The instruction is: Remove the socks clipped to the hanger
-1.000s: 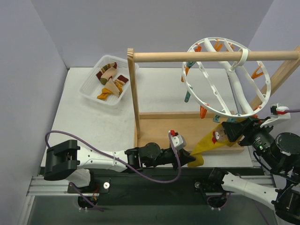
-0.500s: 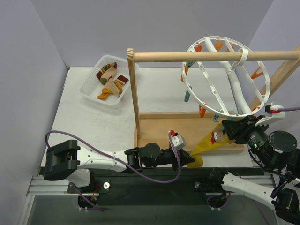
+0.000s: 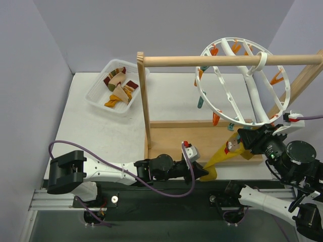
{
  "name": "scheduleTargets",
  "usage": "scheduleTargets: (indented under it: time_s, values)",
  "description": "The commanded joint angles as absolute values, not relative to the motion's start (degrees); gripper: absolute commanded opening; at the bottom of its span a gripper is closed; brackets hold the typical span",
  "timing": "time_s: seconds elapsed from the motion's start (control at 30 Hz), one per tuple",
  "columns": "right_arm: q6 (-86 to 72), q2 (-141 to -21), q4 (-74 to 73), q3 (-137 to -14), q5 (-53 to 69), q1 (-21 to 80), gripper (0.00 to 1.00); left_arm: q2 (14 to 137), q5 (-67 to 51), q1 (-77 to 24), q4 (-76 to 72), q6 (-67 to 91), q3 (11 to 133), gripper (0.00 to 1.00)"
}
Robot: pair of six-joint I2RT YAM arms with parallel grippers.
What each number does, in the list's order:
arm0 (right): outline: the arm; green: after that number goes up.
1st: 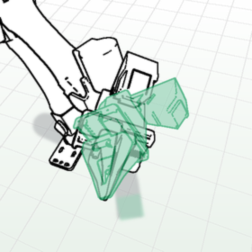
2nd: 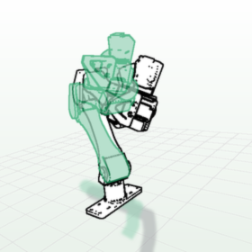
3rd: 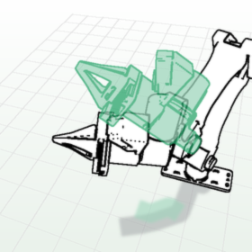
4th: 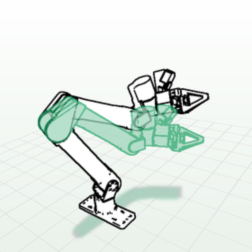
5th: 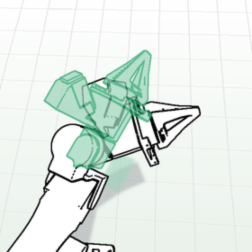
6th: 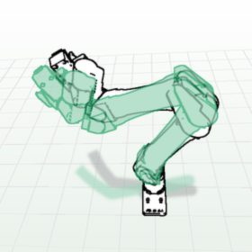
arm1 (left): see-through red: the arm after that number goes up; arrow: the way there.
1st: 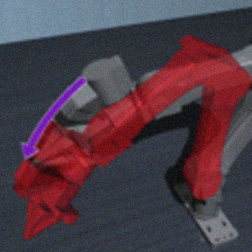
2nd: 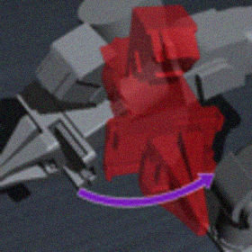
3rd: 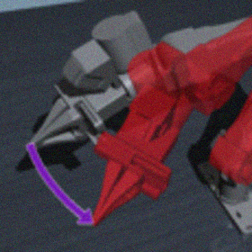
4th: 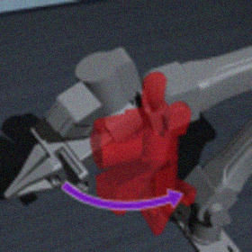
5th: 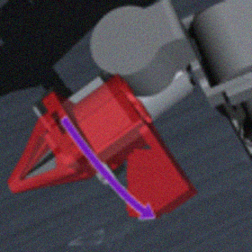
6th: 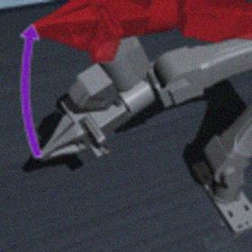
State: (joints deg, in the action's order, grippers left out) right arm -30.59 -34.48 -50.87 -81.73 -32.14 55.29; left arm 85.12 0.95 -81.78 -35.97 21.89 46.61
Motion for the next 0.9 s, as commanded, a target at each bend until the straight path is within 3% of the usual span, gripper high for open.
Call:
scheduleTargets:
  time_s: [0.0, 0.13, 0.23, 0.33, 0.47, 0.67, 0.87]
  values:
    - [-31.38, -34.36, -50.27, -80.51, -34.45, 55.81, 0.0, 82.88, 0.0, -82.0, -35.77, 21.97, 46.41, 0.0]
    - [-31.38, -33.49, -50.27, -80.16, -34.71, 55.81, 0.02, 82.44, 0.0, -82.0, -35.6, 22.15, 46.41, 0.0]
    - [-31.55, -33.14, -50.27, -80.16, -34.8, 55.81, 0.32, 82.27, 0.0, -82.0, -35.51, 22.41, 46.84, 0.0]
    - [-31.47, -33.4, -50.36, -80.42, -34.45, 55.81, 0.46, 82.26, 0.0, -82.0, -35.51, 22.41, 47.11, 0.0]
    - [-31.2, -33.66, -50.36, -80.86, -33.75, 55.81, 0.57, 82.09, -1.49, -82.0, -35.24, 22.41, 47.28, 0.0]
    - [-31.03, -34.01, -50.18, -81.21, -34.19, 55.81, 0.52, 81.56, -1.84, -82.0, -35.07, 22.59, 47.2, 0.0]
    - [-30.76, -34.54, -49.83, -81.83, -34.19, 55.81, 0.23, 81.65, -2.02, -82.0, -34.98, 22.85, 47.11, 0.0]
